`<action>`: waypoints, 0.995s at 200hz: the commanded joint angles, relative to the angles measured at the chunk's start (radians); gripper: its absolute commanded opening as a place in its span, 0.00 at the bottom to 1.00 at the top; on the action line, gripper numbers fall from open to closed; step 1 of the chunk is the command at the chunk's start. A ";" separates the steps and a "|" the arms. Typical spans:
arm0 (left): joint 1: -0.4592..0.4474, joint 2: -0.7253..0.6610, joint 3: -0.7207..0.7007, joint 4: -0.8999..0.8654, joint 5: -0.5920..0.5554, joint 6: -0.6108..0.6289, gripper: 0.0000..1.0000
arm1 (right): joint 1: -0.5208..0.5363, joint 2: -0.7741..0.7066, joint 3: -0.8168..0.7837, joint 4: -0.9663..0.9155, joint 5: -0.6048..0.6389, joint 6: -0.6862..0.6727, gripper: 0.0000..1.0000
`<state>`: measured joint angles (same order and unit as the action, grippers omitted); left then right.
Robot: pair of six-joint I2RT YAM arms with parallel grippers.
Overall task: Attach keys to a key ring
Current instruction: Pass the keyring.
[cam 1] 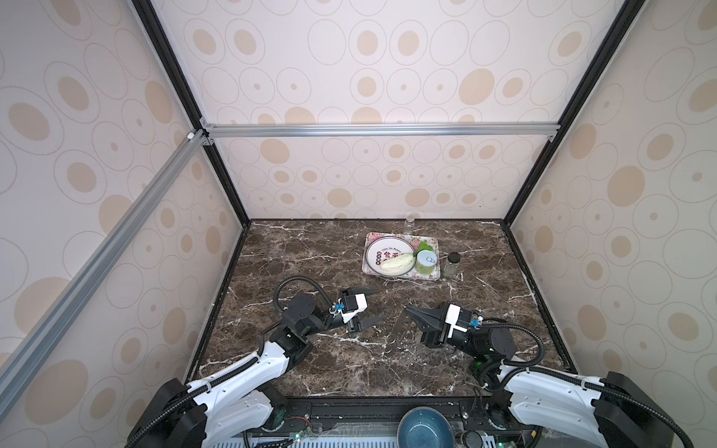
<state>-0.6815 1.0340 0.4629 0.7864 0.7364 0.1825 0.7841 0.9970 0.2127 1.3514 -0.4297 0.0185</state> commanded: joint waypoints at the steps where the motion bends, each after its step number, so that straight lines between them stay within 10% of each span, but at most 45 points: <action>1: -0.010 0.003 0.039 -0.035 0.035 0.075 0.60 | -0.001 -0.009 0.004 0.059 -0.014 0.002 0.00; 199: -0.025 0.074 0.103 -0.067 0.166 0.057 0.25 | -0.001 0.081 0.036 0.059 -0.081 0.029 0.00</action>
<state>-0.6979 1.1072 0.5251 0.7197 0.8673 0.2291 0.7841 1.0718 0.2150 1.3537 -0.4984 0.0380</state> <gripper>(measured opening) 0.260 0.044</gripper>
